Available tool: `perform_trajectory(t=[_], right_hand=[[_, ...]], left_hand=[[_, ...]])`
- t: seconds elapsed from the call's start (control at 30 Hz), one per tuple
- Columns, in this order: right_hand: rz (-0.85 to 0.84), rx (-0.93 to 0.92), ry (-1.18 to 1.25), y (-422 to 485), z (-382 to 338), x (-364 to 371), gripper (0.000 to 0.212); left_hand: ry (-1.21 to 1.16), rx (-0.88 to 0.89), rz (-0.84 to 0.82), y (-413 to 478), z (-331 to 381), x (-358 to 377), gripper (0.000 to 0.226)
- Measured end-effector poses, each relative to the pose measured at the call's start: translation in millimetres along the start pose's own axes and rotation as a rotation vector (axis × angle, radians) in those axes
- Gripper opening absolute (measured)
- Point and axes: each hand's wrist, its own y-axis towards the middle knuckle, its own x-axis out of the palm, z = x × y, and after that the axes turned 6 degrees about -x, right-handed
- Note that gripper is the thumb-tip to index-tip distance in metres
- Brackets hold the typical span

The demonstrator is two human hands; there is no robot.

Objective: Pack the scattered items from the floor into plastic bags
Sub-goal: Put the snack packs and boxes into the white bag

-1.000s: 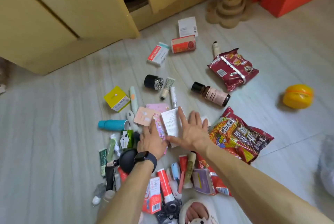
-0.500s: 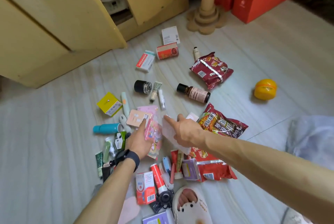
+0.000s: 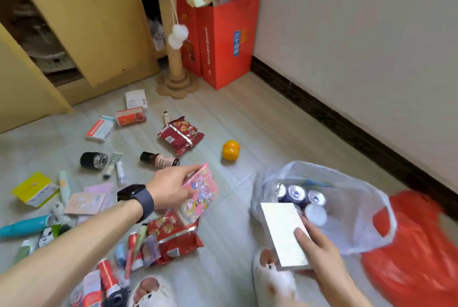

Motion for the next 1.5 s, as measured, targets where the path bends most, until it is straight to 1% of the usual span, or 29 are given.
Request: perform_trajectory(t=[0.07, 0.13, 0.2, 0.27, 0.37, 0.43, 0.5, 0.57, 0.6, 0.63, 0.7, 0.77, 0.8, 0.83, 0.87, 0.9, 0.97, 1.03, 1.07, 1.13, 1.17, 1.2, 1.23, 1.27, 1.33, 1.37, 1.4, 1.43, 1.5], right_hand=[[0.196, 0.080, 0.144, -11.1, 25.2, -46.7, 0.032], [0.298, 0.127, 0.225, -13.7, 44.7, -81.0, 0.031], [0.329, 0.161, 0.336, -8.1, 54.3, -99.8, 0.031], [0.334, 0.195, 0.515, 5.9, 51.8, -106.2, 0.030], [0.326, 0.275, 0.854, 47.9, 36.7, -115.6, 0.038], [0.315, 0.328, 1.030, 82.5, 29.0, -123.0, 0.043], [0.338, 0.394, 1.096, 113.7, 25.0, -130.1, 0.039], [0.365, 0.443, 1.101, 139.9, 30.0, -136.5, 0.032], [0.367, 0.467, 1.069, 148.6, 35.7, -137.3, 0.028], [0.369, 0.489, 0.981, 156.3, 44.9, -137.1, 0.025], [0.429, 0.484, 0.597, 162.4, 65.7, -134.4, 0.018], [0.505, 0.374, 0.217, 160.2, 82.4, -134.4, 0.017], [0.512, 0.314, 0.167, 154.4, 84.6, -134.0, 0.013], [0.497, 0.265, 0.181, 147.1, 85.2, -133.0, 0.009], [0.463, 0.229, 0.213, 138.6, 81.4, -131.1, 0.012], [0.405, 0.208, 0.250, 128.7, 74.9, -128.5, 0.021], [0.219, 0.191, 0.380, 104.8, 58.9, -121.4, 0.032], [0.035, 0.195, 0.472, 86.1, 47.6, -114.2, 0.030], [0.009, 0.198, 0.479, 81.8, 46.3, -110.8, 0.027], [0.085, 0.208, 0.529, 80.9, 49.9, -109.8, 0.024], [0.136, 0.232, 0.604, 82.2, 52.6, -111.3, 0.023], [0.169, 0.278, 0.731, 83.8, 53.7, -114.6, 0.022], [0.181, 0.319, 0.879, 84.6, 53.0, -118.7, 0.022], [0.179, 0.343, 1.014, 86.6, 52.3, -123.2, 0.024], [0.175, 0.362, 1.180, 93.4, 51.4, -131.1, 0.024], [0.181, 0.373, 1.207, 99.0, 52.3, -133.7, 0.024], [0.192, 0.392, 1.199, 105.2, 53.0, -134.5, 0.025], [0.202, 0.413, 1.159, 110.7, 53.5, -133.7, 0.028], [0.212, 0.446, 1.039, 117.9, 54.9, -131.7, 0.036]], left_hand=[[-0.096, 0.082, -0.024, 3.4, 45.2, 3.9, 0.068], [-0.211, 0.149, -0.051, 8.8, 89.5, 14.3, 0.067], [-0.299, 0.197, -0.063, 15.4, 128.3, 28.7, 0.065], [-0.340, 0.215, -0.064, 22.5, 158.3, 45.0, 0.064], [-0.371, 0.184, -0.082, 36.0, 190.6, 74.0, 0.064], [-0.364, 0.159, -0.091, 43.7, 202.8, 90.3, 0.065], [-0.336, 0.153, -0.094, 51.5, 210.7, 103.2, 0.065], [-0.320, 0.156, -0.090, 57.3, 213.8, 111.7, 0.064], [-0.320, 0.155, -0.095, 60.4, 214.9, 115.7, 0.064], [-0.321, 0.155, -0.102, 63.5, 215.9, 118.5, 0.065], [-0.318, 0.150, -0.114, 68.3, 218.3, 123.7, 0.065], [-0.322, 0.137, -0.130, 71.9, 221.0, 128.7, 0.065], [-0.338, 0.134, -0.142, 73.0, 223.1, 131.2, 0.064], [-0.363, 0.136, -0.155, 72.7, 225.9, 132.5, 0.064], [-0.395, 0.130, -0.175, 73.3, 229.2, 135.2, 0.063], [-0.443, 0.117, -0.202, 73.9, 233.0, 138.3, 0.062], [-0.590, 0.088, -0.272, 74.4, 243.0, 149.9, 0.059], [-0.766, 0.047, -0.336, 71.8, 255.0, 164.5, 0.059], [-0.825, 0.029, -0.356, 70.0, 260.8, 170.8, 0.060], [-0.847, 0.015, -0.375, 65.4, 273.3, 178.9, 0.053], [-0.821, 0.034, -0.373, 62.8, 278.0, 179.4, 0.044], [-0.753, 0.069, -0.356, 60.8, 280.5, 178.1, 0.036], [-0.643, 0.119, -0.310, 60.0, 280.2, 176.5, 0.034], [-0.485, 0.186, -0.222, 60.5, 277.2, 175.5, 0.036], [-0.087, 0.346, 0.042, 65.8, 263.7, 177.7, 0.040], [0.103, 0.401, 0.152, 70.0, 255.0, 179.7, 0.043], [0.251, 0.431, 0.202, 73.7, 246.6, 179.7, 0.046], [0.364, 0.438, 0.188, 76.8, 237.8, 179.5, 0.049], [0.539, 0.393, 0.110, 81.4, 222.3, 179.9, 0.055]])
